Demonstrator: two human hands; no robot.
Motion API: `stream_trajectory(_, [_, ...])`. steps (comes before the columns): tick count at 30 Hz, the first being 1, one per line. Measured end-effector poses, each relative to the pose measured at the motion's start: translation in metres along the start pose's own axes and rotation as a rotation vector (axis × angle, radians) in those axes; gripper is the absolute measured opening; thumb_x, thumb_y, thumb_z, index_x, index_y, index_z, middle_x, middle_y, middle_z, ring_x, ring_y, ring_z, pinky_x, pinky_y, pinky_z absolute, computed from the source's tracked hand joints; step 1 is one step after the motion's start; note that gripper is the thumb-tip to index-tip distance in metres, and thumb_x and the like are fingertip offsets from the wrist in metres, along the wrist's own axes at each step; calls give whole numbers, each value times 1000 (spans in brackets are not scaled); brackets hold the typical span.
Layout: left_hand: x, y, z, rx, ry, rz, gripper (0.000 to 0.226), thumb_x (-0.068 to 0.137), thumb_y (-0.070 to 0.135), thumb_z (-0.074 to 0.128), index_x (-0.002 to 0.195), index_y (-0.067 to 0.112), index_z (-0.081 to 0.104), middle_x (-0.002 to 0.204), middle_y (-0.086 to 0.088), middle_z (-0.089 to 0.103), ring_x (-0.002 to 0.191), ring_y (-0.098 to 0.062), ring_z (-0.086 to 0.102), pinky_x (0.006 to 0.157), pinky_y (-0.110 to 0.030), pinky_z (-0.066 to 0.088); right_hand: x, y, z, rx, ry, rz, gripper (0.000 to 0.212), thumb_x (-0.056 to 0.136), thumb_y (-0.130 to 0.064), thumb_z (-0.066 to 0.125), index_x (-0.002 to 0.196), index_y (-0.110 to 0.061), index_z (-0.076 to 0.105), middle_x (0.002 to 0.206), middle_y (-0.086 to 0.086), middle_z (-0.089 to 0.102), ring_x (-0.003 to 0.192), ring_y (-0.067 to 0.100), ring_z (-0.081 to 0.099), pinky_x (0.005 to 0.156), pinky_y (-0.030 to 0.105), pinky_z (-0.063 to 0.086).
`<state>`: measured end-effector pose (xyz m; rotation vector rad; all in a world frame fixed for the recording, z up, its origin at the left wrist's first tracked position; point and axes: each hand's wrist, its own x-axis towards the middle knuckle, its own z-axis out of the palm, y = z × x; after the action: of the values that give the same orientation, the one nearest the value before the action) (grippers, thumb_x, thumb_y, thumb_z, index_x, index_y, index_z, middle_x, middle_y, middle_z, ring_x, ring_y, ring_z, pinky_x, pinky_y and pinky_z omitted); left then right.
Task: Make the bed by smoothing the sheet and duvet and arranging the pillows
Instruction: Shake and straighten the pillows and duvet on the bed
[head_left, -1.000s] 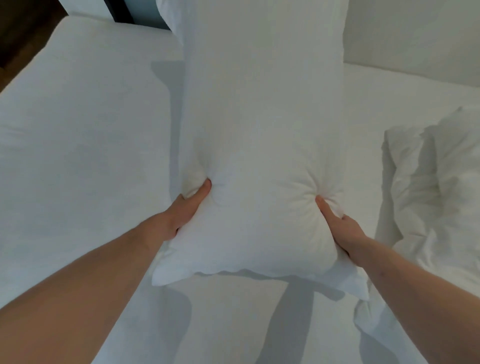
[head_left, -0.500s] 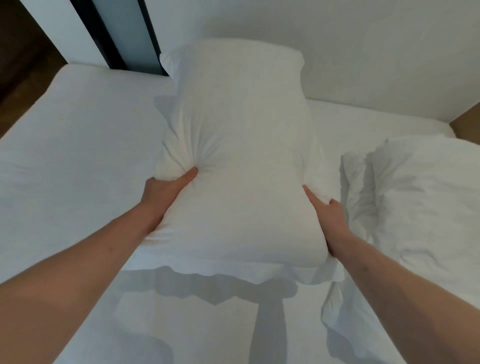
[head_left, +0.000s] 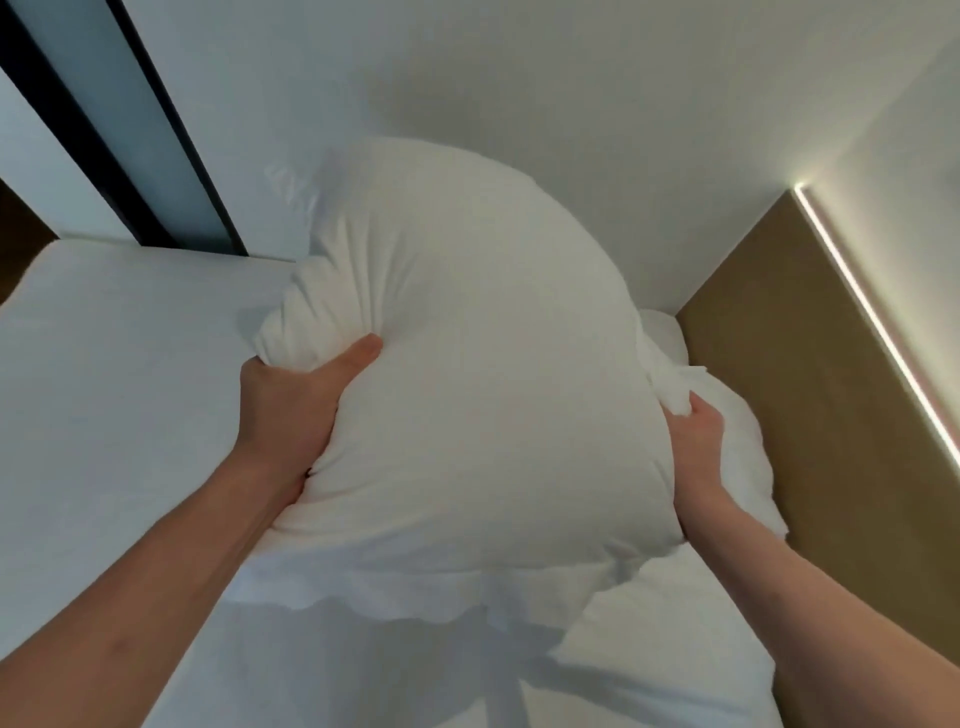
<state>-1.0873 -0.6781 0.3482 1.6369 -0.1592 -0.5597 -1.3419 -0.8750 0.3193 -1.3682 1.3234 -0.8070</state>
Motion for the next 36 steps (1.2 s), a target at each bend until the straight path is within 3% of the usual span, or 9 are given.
stream_trajectory(6, [-67,32,98,-43,-134,67,35,69,27,93,96,26,70,84,27,74,81,9,70,66,-11,54,4,-37,-130,31,124,-93,44,94,-23,73,62,-14,44,49,-13,46,46,3,36,50,24,34])
stream_trajectory(13, [-125,-17,219,16,-260,71,51,61,42,97,100,18,76,98,12,78,93,-5,74,86,-32,59,25,20,-256,-41,244,-37,13,95,-34,72,86,-24,68,74,-12,73,66,5,68,66,28,51])
stream_trajectory(16, [-133,-75,256,195,-323,-90,80,48,68,90,109,18,75,104,7,77,95,-11,73,89,-38,60,38,82,-291,-176,220,120,30,95,-47,66,98,-17,70,90,1,74,82,20,70,70,32,50])
stream_trajectory(19, [-137,-145,286,467,-467,-266,108,50,89,73,133,22,64,127,1,70,112,-20,67,100,-38,53,56,164,-324,-478,84,417,36,102,-50,52,102,-15,65,103,9,71,91,28,63,83,40,48])
stream_trajectory(23, [-143,-217,305,658,-668,-438,110,71,83,66,151,11,41,147,-5,54,131,-26,55,103,-29,42,72,240,-336,-596,-118,683,50,104,-51,42,128,-11,60,138,14,62,116,33,59,110,47,43])
stream_trajectory(25, [-150,-247,309,752,-734,-389,123,56,94,66,148,15,46,144,-2,57,127,-22,59,108,-30,45,76,246,-325,-488,-94,678,69,102,-59,40,154,-13,41,156,8,46,139,34,46,119,47,33])
stream_trajectory(28, [-158,-288,302,896,-732,-354,132,40,102,62,145,22,48,140,1,59,124,-21,61,106,-40,50,79,243,-309,-410,-69,558,75,103,-57,41,164,-18,19,167,7,28,152,31,28,123,45,23])
stream_trajectory(32, [-168,-287,289,961,-730,-311,124,45,102,61,142,26,47,140,3,56,124,-18,58,106,-39,49,83,232,-300,-380,-88,374,88,96,-65,49,164,-22,14,168,3,25,154,25,25,126,46,23])
stream_trajectory(36, [-179,-252,299,858,-593,-162,96,54,94,67,124,30,53,125,10,55,117,-12,57,101,-36,51,91,228,-292,-390,-125,268,103,83,-79,54,163,-28,15,167,-4,27,154,20,26,125,47,25])
